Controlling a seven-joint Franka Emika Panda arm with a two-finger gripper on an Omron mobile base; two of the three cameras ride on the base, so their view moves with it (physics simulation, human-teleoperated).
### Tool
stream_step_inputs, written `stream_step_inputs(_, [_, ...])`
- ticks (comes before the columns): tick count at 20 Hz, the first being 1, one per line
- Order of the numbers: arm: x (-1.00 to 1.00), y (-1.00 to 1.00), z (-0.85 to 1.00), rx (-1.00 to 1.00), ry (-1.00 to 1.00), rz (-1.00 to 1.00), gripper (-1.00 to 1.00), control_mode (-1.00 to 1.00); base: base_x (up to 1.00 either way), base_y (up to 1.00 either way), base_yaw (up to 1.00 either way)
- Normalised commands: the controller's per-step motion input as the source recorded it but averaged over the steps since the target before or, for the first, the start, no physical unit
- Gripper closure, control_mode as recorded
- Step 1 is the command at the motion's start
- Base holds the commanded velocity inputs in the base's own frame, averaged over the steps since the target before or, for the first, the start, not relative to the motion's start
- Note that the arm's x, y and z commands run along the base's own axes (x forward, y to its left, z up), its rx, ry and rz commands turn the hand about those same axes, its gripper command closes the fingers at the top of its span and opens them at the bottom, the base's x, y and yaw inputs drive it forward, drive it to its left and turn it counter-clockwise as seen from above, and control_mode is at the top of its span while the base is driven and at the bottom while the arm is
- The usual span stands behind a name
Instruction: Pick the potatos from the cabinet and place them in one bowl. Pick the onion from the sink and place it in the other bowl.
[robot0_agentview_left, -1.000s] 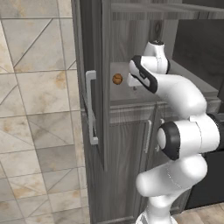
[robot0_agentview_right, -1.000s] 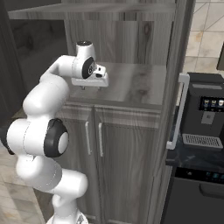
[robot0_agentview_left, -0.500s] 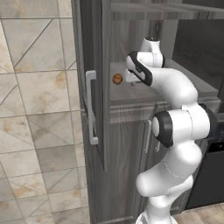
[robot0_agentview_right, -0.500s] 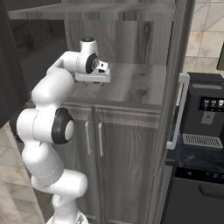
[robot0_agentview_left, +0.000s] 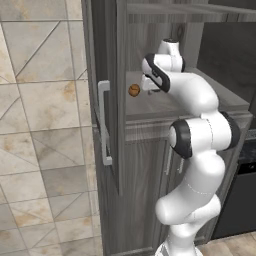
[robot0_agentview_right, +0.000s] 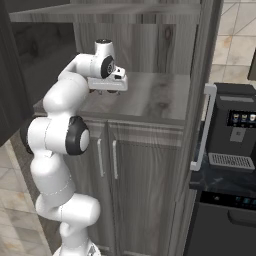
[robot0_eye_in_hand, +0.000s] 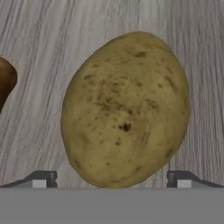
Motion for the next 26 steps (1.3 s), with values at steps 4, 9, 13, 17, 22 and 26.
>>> stream_step_inputs(4, [0.2,0.0,0.0,0.0,0.0,0.0,-1.0,-1.0,0.0,0.0,0.0])
stream_step_inputs(9, [0.26,0.0,0.0,0.0,0.0,0.0,-1.0,-1.0,0.0,0.0,0.0])
stream_step_inputs(13, [0.19,-0.05,0.0,0.0,0.0,0.0,-1.0,-1.0,0.0,0.0,0.0])
stream_step_inputs(17, [0.13,-0.04,0.0,0.0,0.0,0.0,-1.0,-1.0,0.0,0.0,0.0])
stream_step_inputs(22, [0.17,-0.02,0.0,0.0,0.0,0.0,-1.0,-1.0,0.0,0.0,0.0])
stream_step_inputs(26, [0.24,-0.01,0.0,0.0,0.0,0.0,-1.0,-1.0,0.0,0.0,0.0])
